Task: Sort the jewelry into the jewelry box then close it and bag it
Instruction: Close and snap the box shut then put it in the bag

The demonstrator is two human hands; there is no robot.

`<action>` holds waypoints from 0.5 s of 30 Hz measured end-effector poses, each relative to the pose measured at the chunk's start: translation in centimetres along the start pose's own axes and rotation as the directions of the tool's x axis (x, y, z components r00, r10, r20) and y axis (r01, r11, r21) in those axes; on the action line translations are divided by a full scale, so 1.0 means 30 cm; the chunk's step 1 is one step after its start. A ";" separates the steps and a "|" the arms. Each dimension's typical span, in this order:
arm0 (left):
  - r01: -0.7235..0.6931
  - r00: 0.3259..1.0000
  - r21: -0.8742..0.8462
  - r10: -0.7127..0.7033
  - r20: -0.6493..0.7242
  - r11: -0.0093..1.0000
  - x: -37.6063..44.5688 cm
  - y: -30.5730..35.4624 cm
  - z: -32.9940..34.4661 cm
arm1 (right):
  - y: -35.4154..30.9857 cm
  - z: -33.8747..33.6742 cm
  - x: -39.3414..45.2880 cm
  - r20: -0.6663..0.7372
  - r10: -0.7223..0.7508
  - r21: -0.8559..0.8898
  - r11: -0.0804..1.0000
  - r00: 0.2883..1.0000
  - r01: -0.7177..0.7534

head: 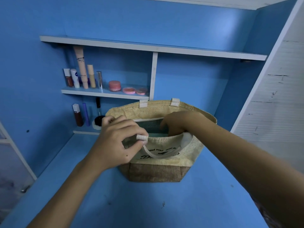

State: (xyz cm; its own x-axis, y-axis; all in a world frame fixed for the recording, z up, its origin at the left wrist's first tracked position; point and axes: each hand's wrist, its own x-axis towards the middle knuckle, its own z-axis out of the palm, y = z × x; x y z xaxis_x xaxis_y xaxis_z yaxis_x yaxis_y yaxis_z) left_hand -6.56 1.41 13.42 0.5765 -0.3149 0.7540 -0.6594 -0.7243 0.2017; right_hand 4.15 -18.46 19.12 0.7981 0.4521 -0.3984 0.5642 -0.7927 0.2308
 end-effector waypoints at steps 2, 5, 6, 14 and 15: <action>0.007 1.000 -0.004 -0.006 0.027 1.000 0.006 0.000 -0.004 | 0.020 -0.010 -0.036 -0.083 0.012 0.128 0.992 0.996 -0.001; 0.007 0.997 -0.015 -0.006 0.077 1.000 0.020 -0.003 -0.015 | 0.063 -0.046 -0.108 -0.207 0.036 0.413 0.909 0.978 0.054; 0.001 0.996 -0.021 0.001 0.087 1.000 0.026 -0.002 -0.019 | 0.076 -0.056 -0.134 -0.261 0.063 0.453 0.889 0.963 0.064; 0.001 0.987 0.003 -0.001 0.163 1.000 0.133 0.014 -0.022 | 0.228 0.025 -0.276 -0.520 0.344 0.480 0.875 0.782 -0.066; 0.015 0.979 0.015 -0.018 0.203 1.000 0.154 0.027 -0.019 | 0.245 0.046 -0.285 -0.486 0.378 0.515 0.852 0.788 -0.090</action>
State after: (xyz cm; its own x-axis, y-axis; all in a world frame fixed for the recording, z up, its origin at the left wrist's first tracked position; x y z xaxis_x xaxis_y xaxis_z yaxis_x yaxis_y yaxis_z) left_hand -4.71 -0.28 17.42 0.6742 -0.4195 0.6078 -0.6432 -0.7380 0.2041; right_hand 1.19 -28.73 22.99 0.9448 0.2557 0.2051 0.2998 -0.9271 -0.2250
